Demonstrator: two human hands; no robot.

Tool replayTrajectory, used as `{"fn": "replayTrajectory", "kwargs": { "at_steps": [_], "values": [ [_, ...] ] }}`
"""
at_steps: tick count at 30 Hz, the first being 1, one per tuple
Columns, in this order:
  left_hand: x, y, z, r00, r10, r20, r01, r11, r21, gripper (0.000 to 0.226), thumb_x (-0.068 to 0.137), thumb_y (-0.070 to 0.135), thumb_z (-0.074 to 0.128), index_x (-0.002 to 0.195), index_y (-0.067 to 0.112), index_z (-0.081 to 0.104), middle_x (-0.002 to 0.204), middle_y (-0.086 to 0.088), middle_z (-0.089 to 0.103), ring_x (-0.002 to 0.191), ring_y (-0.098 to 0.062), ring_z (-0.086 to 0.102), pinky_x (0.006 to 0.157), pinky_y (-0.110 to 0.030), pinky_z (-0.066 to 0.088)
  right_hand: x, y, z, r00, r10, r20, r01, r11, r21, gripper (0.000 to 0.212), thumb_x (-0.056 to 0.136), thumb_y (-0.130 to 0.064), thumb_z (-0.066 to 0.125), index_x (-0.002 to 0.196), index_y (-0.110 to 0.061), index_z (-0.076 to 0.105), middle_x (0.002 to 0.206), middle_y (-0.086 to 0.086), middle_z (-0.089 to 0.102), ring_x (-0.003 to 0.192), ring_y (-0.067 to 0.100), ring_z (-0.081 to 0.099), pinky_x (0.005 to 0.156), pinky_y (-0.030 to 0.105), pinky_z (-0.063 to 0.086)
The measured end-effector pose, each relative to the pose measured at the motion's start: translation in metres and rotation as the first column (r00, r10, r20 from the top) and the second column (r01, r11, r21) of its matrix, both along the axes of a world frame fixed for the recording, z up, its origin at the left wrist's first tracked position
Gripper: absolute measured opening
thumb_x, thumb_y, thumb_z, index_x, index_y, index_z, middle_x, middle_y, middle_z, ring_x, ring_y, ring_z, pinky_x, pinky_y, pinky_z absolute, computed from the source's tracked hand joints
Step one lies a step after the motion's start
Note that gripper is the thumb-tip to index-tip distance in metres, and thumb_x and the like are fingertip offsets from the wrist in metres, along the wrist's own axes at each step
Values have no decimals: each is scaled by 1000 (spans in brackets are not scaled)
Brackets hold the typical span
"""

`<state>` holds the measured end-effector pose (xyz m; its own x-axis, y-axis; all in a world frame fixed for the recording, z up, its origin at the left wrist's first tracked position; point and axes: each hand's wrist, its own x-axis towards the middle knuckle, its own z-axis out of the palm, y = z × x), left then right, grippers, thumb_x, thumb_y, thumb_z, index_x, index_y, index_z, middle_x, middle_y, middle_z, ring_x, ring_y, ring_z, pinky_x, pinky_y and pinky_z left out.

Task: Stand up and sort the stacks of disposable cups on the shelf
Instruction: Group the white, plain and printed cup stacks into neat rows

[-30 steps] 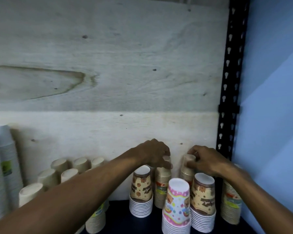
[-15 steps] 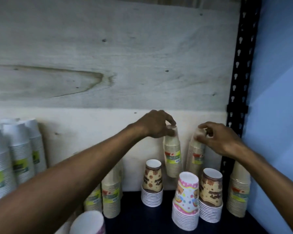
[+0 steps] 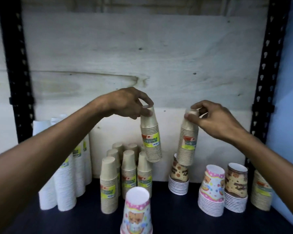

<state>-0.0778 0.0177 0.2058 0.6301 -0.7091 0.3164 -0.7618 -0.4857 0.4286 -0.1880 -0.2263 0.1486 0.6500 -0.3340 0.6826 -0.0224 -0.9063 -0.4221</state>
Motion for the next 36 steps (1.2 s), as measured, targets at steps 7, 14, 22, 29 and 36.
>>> {"fn": "replayTrajectory", "kwargs": {
  "at_steps": [7,14,22,29,36],
  "values": [
    [8,37,-6,998,14,-55,-18,997,-70,34,83,33,76,116,26,69,98,-2,76,95,-29,71,92,-46,56,31,47,-26,979,144,-142,-142,990,22,39,79,-52,73,108,-27,64,101,-6,70,84,11,66,71,28,51],
    [12,57,-17,994,-37,-102,27,995,-99,34,83,30,76,116,28,68,101,1,74,87,-20,72,82,-29,59,42,67,-47,944,192,-268,-199,980,1,39,79,-53,72,109,-29,63,99,-10,68,84,7,64,69,27,51],
    [21,62,-48,986,-81,-145,91,994,62,32,81,29,79,111,31,71,96,5,75,93,-25,71,88,-37,58,52,73,-79,888,228,-399,-223,973,58,36,76,-47,77,104,-28,63,95,-8,70,82,9,65,77,31,55],
    [31,41,-93,997,-73,-4,70,944,324,42,80,42,77,120,37,65,109,10,70,93,-4,68,84,-19,50,55,74,-97,855,296,-425,-257,955,148,44,65,-50,84,98,-28,65,91,-10,70,84,5,65,77,31,55],
    [42,32,-112,996,-91,11,81,931,356,45,80,45,75,122,38,62,113,7,67,94,-8,66,85,-21,49,58,77,-100,848,338,-408,-291,941,174,50,63,-52,86,100,-27,64,93,-8,70,87,7,66,80,32,56]
  ]
}}
